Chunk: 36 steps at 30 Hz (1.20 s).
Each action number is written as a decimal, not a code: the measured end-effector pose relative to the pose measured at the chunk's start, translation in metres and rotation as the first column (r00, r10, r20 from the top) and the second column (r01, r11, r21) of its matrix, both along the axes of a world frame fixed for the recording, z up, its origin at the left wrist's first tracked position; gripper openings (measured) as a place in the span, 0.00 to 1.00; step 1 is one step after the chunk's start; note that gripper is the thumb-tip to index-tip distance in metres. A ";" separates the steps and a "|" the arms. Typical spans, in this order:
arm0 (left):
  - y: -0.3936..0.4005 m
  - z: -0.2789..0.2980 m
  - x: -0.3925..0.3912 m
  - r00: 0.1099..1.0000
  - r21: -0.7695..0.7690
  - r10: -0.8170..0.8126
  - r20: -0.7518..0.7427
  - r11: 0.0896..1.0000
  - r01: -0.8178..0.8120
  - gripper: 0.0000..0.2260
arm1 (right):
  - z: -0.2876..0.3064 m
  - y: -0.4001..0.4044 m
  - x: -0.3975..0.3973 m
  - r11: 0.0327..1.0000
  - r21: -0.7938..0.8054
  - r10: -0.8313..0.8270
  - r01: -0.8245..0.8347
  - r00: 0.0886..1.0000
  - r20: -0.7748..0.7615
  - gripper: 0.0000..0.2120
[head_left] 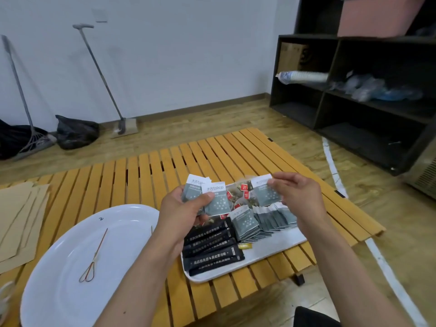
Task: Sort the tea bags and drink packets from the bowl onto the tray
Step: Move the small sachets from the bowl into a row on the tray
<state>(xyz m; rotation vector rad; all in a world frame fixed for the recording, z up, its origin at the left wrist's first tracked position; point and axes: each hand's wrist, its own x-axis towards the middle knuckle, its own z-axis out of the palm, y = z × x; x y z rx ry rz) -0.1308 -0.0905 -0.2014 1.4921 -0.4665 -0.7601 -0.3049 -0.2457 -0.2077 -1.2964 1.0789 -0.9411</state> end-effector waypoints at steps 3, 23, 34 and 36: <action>-0.002 -0.002 -0.003 1.000 0.020 -0.012 -0.010 1.000 0.012 0.14 | -0.011 -0.012 -0.012 1.000 0.002 -0.016 0.017 0.981 -0.195 0.07; -0.009 -0.005 -0.017 1.000 0.005 -0.028 -0.006 1.000 0.028 0.13 | -0.041 -0.021 0.006 0.992 -0.046 0.067 -0.119 0.797 -0.600 0.09; -0.012 -0.003 -0.021 0.999 0.007 -0.030 -0.011 1.000 0.030 0.14 | 0.009 0.030 0.012 0.937 0.021 0.350 -0.350 0.931 -0.108 0.10; -0.011 -0.003 -0.021 0.999 0.004 -0.032 -0.013 0.999 0.032 0.14 | 0.009 0.033 0.014 0.929 0.024 0.370 -0.369 0.925 -0.091 0.11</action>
